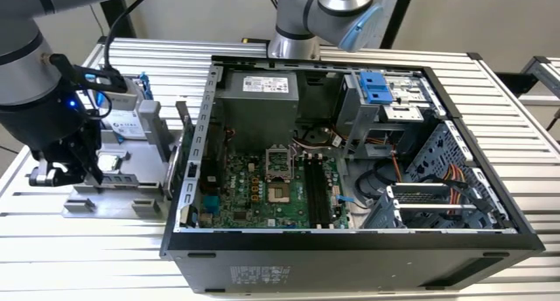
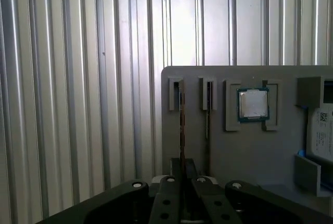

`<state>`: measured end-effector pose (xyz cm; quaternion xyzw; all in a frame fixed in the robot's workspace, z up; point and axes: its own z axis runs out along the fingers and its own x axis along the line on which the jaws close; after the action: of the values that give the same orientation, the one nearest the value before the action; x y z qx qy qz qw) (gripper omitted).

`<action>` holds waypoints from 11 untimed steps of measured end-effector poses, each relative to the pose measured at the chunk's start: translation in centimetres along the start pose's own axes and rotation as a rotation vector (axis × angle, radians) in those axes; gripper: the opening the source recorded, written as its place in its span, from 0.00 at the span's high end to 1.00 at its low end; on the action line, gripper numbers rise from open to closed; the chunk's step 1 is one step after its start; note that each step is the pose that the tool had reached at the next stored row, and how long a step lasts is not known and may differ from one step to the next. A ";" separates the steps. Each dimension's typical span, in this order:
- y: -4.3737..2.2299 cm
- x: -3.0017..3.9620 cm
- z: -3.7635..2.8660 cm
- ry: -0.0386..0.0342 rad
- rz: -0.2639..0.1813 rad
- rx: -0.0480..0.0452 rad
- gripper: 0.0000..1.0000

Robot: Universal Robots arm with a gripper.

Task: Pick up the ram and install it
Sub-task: 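Pick up the ram and move it above insertion slot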

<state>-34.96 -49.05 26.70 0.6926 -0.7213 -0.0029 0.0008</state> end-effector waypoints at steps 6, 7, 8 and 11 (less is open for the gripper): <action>0.00 0.00 -0.23 0.0000 0.000 0.0000 1.00; 0.00 0.00 -0.26 0.0001 0.000 -0.0001 1.00; 0.00 0.00 -0.28 0.0000 0.000 0.0000 1.00; 0.00 0.00 -0.35 0.0000 0.000 0.0000 1.00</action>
<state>-34.96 -49.05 27.06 0.6926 -0.7213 -0.0029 0.0008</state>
